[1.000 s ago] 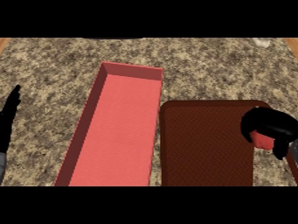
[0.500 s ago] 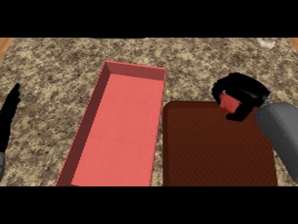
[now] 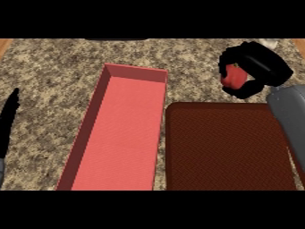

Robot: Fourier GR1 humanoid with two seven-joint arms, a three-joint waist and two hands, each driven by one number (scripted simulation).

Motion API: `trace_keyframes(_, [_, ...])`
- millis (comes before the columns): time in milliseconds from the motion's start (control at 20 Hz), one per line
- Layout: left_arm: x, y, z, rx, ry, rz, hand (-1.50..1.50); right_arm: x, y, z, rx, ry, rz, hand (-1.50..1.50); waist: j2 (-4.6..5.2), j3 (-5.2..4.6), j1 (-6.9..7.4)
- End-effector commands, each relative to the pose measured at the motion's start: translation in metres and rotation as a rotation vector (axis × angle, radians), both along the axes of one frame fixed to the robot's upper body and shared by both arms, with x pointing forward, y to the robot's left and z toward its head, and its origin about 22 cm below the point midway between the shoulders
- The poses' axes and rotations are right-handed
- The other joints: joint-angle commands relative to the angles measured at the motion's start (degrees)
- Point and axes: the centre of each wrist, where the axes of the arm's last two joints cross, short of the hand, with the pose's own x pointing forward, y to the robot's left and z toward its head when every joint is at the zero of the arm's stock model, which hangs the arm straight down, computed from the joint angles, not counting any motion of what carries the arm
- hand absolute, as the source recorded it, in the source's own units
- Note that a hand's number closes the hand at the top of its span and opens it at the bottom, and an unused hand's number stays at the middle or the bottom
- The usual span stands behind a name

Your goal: Pick the bell pepper from the tray and place it in the cardboard box

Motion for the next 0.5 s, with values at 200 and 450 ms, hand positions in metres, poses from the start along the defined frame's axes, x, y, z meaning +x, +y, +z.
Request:
trace_keyframes(200, [-0.004, 0.012, -0.002, -0.003, 0.004, 0.012, 0.0, -0.026, 0.056, 0.048, 0.126, -0.01, 0.17, 1.5, -0.16, -0.03, -0.19])
trace_keyframes(450, [-0.01, 0.001, 0.004, 0.0, 0.015, 0.0, 0.0, -0.037, 0.098, 0.065, 0.181, 0.13, 0.226, 1.5, -0.2, -0.01, 0.07])
